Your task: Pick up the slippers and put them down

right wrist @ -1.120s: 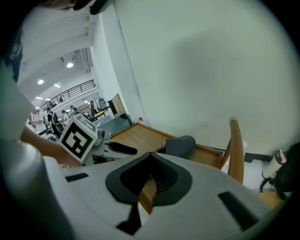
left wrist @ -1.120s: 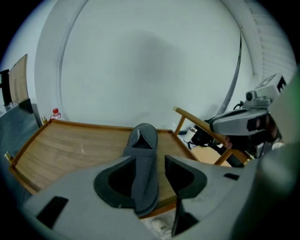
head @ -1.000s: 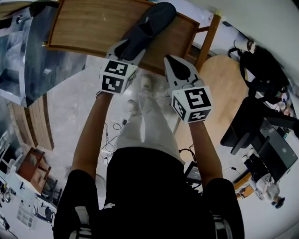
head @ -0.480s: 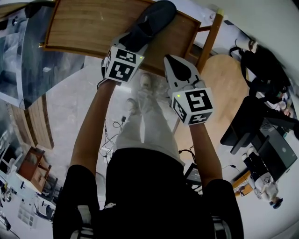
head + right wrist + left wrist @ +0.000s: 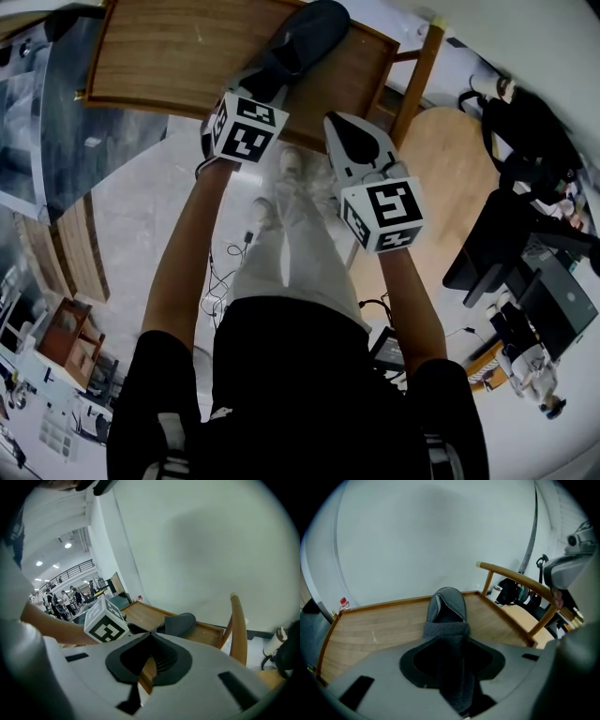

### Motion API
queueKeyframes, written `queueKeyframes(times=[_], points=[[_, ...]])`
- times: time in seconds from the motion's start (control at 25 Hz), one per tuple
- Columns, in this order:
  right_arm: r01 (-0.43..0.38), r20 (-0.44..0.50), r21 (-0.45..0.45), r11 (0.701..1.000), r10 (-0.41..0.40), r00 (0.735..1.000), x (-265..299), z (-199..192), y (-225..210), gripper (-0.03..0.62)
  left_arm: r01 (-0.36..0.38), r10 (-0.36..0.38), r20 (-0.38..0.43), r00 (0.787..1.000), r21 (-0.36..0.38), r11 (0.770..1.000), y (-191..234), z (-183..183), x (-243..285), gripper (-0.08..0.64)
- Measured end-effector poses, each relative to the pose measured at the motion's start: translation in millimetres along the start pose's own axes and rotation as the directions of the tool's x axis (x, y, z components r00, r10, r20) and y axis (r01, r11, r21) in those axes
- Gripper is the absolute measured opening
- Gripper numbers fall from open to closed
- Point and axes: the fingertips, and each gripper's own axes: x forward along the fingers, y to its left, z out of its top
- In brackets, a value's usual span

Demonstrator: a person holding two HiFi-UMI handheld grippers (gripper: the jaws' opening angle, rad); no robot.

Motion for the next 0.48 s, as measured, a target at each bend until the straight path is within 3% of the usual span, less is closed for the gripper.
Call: queueKeyframes(times=[0.48], points=[[0.004,-0.005,0.012,1.000,-0.004,1.000,-0.1,-2.2,2.7,0.000,0.002,-0.002,0.001,1.000,-0.039,0.999,5.3,-5.8,-3.1,0.037]])
